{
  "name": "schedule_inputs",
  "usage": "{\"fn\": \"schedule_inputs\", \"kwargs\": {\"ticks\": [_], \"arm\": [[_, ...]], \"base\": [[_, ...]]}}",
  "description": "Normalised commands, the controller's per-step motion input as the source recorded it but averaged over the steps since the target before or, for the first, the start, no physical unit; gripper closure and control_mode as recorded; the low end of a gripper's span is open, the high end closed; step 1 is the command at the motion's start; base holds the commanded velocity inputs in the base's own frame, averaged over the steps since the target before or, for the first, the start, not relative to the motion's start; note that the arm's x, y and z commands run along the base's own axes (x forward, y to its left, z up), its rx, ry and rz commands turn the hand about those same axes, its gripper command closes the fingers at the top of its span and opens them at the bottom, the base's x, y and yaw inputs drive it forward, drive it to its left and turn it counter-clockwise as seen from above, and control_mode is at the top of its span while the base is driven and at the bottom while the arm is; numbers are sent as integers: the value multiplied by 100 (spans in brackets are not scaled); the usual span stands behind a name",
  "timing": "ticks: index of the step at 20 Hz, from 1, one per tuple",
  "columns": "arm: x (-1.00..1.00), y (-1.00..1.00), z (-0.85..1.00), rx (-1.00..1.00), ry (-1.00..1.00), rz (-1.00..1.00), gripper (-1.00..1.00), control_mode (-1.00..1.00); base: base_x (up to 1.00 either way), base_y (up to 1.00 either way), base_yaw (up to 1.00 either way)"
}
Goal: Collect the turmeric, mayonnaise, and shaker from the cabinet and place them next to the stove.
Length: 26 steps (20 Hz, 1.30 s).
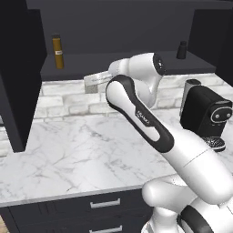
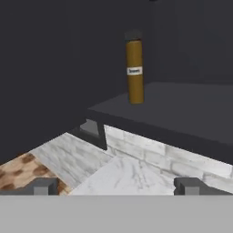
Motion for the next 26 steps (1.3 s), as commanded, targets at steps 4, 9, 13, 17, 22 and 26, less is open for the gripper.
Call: {"fn": "schedule_inputs", "kwargs": {"ticks": [4, 9, 13, 17, 22, 26], "arm": [[36, 3, 33, 0, -8, 0, -100, -100], [23, 7, 14, 0, -4, 0, -100, -100], [23, -1, 1, 0, -1, 0, -100, -100], [28, 0, 0, 1, 0, 0, -100, -100], [35, 0, 3, 0, 0, 0, -100, -100], [32, 0, 0, 1, 0, 0, -100, -100]], "base": [[0, 0, 0], [0, 0, 0], [0, 0, 0], [0, 0, 0], [0, 0, 0], [0, 0, 0]]}}
